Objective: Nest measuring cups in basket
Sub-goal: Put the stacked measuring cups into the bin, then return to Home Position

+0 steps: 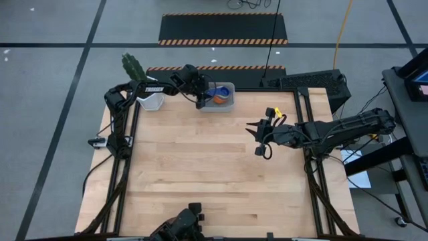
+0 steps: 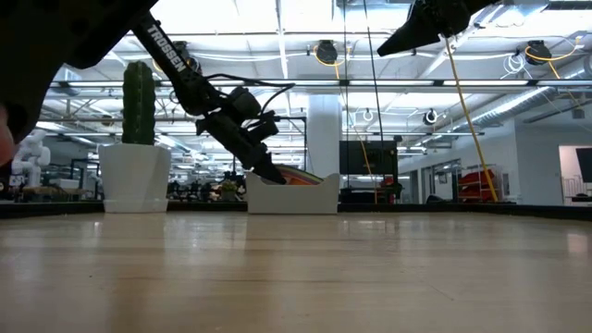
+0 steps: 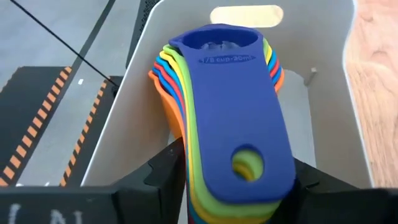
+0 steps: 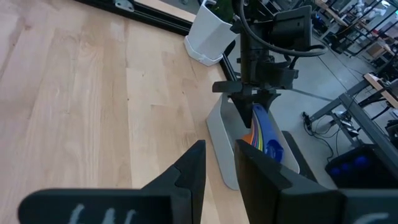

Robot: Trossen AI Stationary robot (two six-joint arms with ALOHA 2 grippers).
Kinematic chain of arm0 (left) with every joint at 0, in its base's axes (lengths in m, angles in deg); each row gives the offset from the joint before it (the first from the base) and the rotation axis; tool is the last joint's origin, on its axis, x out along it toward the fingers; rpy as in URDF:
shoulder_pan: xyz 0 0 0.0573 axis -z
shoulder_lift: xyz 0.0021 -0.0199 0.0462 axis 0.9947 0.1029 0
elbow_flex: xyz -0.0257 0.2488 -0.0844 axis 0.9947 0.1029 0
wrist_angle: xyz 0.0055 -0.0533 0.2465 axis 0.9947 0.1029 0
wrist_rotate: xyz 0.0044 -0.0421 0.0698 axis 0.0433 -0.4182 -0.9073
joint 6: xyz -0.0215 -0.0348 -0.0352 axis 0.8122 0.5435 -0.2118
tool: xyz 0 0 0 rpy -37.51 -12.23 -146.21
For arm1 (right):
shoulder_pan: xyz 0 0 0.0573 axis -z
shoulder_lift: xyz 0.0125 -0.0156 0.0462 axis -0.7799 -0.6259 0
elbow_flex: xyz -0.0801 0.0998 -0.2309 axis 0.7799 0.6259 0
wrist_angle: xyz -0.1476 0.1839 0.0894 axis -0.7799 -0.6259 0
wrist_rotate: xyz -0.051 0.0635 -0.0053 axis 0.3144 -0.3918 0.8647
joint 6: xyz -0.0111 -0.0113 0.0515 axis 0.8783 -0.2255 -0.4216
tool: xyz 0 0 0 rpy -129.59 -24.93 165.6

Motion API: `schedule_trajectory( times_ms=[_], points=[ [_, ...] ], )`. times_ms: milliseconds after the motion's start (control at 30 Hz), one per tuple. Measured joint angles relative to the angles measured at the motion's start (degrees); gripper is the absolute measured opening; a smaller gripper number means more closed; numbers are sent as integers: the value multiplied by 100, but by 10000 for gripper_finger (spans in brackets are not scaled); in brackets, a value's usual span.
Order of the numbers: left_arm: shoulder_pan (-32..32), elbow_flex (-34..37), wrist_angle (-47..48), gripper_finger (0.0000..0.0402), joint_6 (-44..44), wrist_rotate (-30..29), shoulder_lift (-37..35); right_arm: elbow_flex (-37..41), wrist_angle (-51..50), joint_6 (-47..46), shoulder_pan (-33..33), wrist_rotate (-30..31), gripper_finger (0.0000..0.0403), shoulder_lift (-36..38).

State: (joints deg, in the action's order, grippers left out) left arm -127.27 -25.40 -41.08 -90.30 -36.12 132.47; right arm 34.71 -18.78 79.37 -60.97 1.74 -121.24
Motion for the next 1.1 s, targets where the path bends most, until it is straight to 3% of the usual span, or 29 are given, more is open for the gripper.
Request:
schedule_trajectory(
  times_ms=[767,933,1100],
  points=[
    [48,0,66,280,267,-543,-116,0,-2,6,0,-1,80,0],
    [90,-2,338,281,685,-705,-662,0,-2,14,0,-1,80,0],
    [345,0,810,256,754,-725,-1268,0,8,6,38,-4,80,0]
  ],
)
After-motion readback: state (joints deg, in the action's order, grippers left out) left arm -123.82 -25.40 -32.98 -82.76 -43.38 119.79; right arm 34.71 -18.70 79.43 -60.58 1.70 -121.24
